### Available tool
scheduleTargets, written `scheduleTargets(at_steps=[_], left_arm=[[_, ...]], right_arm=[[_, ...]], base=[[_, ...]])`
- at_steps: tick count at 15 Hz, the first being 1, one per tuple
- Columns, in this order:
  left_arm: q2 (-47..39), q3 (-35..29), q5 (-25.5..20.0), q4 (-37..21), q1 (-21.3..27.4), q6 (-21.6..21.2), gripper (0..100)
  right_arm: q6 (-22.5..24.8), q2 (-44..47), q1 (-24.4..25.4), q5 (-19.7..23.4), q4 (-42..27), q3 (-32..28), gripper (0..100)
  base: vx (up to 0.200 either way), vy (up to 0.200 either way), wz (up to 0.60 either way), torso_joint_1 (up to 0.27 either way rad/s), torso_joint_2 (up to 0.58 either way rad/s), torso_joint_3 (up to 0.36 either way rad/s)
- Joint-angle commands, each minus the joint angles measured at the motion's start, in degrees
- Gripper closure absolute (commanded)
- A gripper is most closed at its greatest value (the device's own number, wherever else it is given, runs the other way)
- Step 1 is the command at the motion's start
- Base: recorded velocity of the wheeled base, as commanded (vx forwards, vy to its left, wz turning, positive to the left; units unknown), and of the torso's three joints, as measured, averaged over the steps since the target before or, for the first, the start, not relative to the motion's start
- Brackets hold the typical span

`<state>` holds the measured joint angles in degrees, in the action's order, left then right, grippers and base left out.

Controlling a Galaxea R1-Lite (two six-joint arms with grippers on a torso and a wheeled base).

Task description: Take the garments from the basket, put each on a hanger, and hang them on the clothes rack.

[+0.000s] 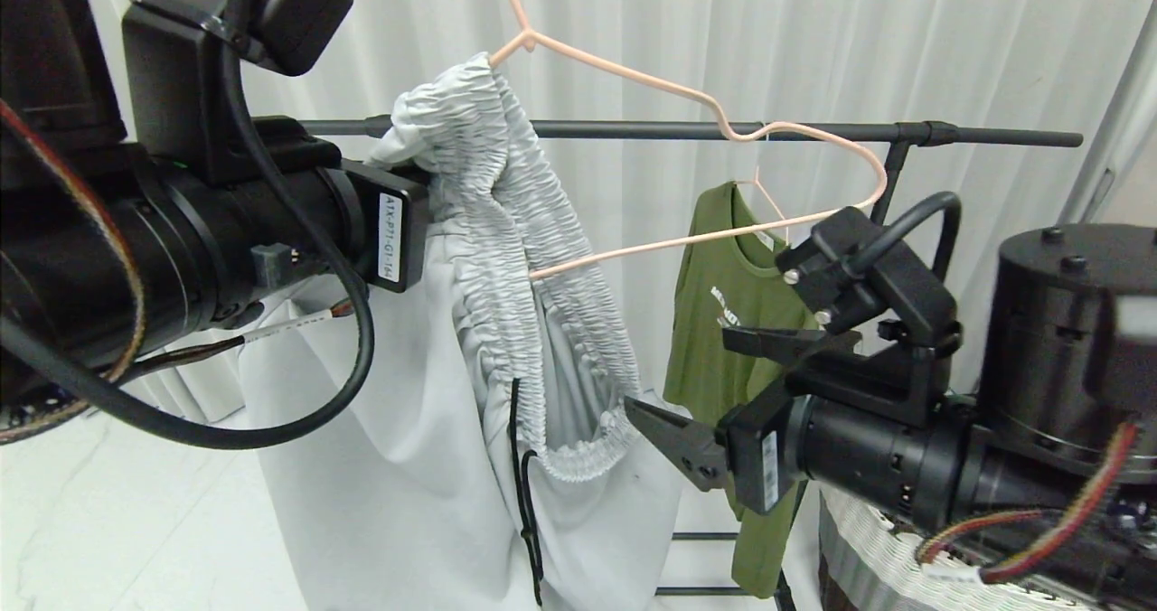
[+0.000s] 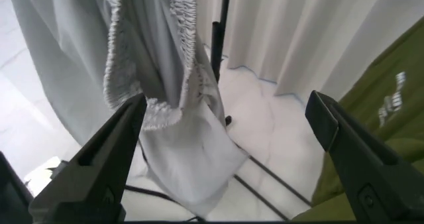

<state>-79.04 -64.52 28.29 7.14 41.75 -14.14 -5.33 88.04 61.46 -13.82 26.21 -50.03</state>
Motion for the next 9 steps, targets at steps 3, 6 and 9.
scheduleTargets(at_steps=[3,6,9], left_arm=[[-0.06,-0.78,0.01,0.06,0.35,0.08,100],[0.21,-1.13,-0.08,-0.02,0.35,0.17,100],[0.03,-1.04,-0.17,-0.02,0.17,0.25,100]], right_arm=[[-1.88,7.41,-0.03,-0.94,1.39,-2.26,0],[-3.46,9.08,-0.29,-3.93,2.62,-2.18,100],[-3.55,9.25,-1.17,-4.72,2.62,-1.91,100]], base=[[0.000,0.000,0.00,0.000,0.00,0.000],[0.000,0.000,0.00,0.000,0.00,0.000],[0.000,0.000,0.00,0.000,0.00,0.000]])
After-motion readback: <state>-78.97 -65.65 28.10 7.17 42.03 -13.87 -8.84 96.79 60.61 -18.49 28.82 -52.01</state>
